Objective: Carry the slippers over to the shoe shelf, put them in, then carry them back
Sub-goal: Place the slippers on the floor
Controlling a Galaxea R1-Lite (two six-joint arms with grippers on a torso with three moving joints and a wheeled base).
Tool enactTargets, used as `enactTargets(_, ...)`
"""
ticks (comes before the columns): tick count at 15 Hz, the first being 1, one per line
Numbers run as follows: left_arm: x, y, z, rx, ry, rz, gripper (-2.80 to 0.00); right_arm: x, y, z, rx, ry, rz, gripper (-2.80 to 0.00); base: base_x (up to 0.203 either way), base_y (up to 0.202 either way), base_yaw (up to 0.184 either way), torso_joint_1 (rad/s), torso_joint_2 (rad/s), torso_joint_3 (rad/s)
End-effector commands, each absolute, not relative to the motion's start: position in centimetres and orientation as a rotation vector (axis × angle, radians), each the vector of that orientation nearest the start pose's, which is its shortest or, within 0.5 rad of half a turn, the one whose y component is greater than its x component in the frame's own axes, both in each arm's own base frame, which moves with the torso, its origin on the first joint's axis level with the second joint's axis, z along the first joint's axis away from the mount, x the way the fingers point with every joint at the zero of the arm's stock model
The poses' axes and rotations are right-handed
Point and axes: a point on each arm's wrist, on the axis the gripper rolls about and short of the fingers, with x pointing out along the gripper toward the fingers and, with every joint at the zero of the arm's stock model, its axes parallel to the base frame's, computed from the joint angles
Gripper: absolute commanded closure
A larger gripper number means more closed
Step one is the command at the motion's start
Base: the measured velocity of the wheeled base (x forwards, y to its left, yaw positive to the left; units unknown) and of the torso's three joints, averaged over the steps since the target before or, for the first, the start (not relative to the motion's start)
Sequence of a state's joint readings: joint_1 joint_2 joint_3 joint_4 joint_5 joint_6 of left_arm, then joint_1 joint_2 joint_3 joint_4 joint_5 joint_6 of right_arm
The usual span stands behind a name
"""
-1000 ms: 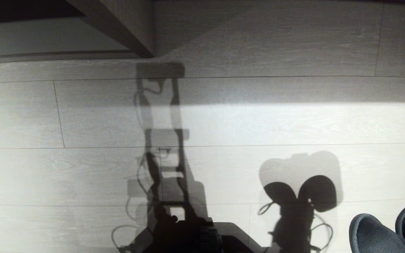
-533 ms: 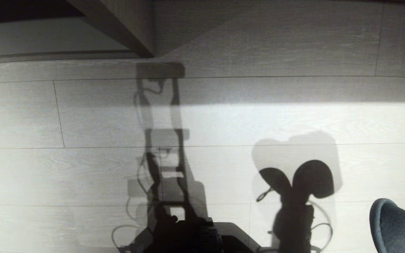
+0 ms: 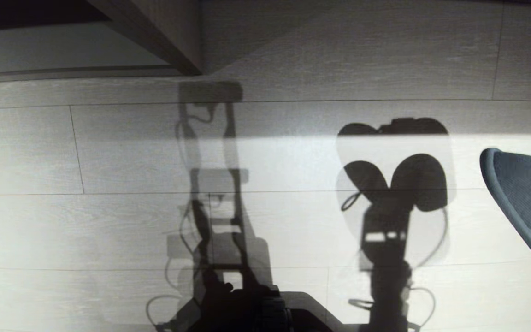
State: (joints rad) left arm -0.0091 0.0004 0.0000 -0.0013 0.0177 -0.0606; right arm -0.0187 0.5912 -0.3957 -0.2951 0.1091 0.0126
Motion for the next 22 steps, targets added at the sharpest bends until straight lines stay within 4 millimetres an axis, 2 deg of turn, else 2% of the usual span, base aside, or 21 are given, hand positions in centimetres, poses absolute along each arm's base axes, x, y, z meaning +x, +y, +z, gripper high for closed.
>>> enactTargets(1, -2.3, 0.1, 7.6, -0.061, -0.002, 0.009, 0.00, 7.3, -0.1, 22.4, 0.013, -0.064, 0.067, 0.00, 0.000, 0.000, 0.000, 0.000, 0.00, 0.000)
enactTargets(3, -2.3, 0.1, 7.6, -0.061, -0.002, 0.009, 0.00, 7.7, -0.2, 22.7, 0.013, -0.089, 0.053, 0.00, 0.000, 0.000, 0.000, 0.000, 0.00, 0.000)
enactTargets(4, -2.3, 0.1, 7.6, -0.061, -0.002, 0.009, 0.00, 8.8, -0.4, 23.0, 0.011, -0.104, 0.039, 0.00, 0.000, 0.000, 0.000, 0.000, 0.00, 0.000)
enactTargets(6, -2.3, 0.1, 7.6, -0.061, -0.002, 0.009, 0.00, 12.6, -1.0, 22.5, 0.014, -0.057, 0.010, 0.00, 0.000, 0.000, 0.000, 0.000, 0.00, 0.000)
enactTargets(8, -2.3, 0.1, 7.6, -0.061, -0.002, 0.009, 0.00, 15.1, -1.6, 22.6, 0.010, -0.083, -0.014, 0.00, 0.000, 0.000, 0.000, 0.000, 0.00, 0.000)
enactTargets(10, -2.3, 0.1, 7.6, -0.061, -0.002, 0.009, 0.00, 19.5, -2.6, 22.1, 0.006, -0.087, -0.033, 0.00, 0.000, 0.000, 0.000, 0.000, 0.00, 0.000)
enactTargets(13, -2.3, 0.1, 7.6, -0.061, -0.002, 0.009, 0.00, 24.2, -3.8, 22.2, -0.018, -0.200, -0.062, 0.00, 0.000, 0.000, 0.000, 0.000, 0.00, 0.000)
enactTargets(15, -2.3, 0.1, 7.6, -0.061, -0.002, 0.009, 0.00, 26.7, -4.4, 23.4, -0.034, -0.312, -0.081, 0.00, 0.000, 0.000, 0.000, 0.000, 0.00, 0.000)
enactTargets(18, -2.3, 0.1, 7.6, -0.061, -0.002, 0.009, 0.00, 28.1, -4.8, 26.0, -0.053, -0.469, -0.094, 0.00, 0.000, 0.000, 0.000, 0.000, 0.00, 0.000)
enactTargets(20, -2.3, 0.1, 7.6, -0.061, -0.002, 0.009, 0.00, 28.5, -4.9, 26.7, -0.055, -0.519, -0.105, 0.00, 0.000, 0.000, 0.000, 0.000, 0.00, 0.000)
enactTargets(22, -2.3, 0.1, 7.6, -0.061, -0.002, 0.009, 0.00, 29.2, -5.0, 29.0, -0.057, -0.606, -0.111, 0.00, 0.000, 0.000, 0.000, 0.000, 0.00, 0.000)
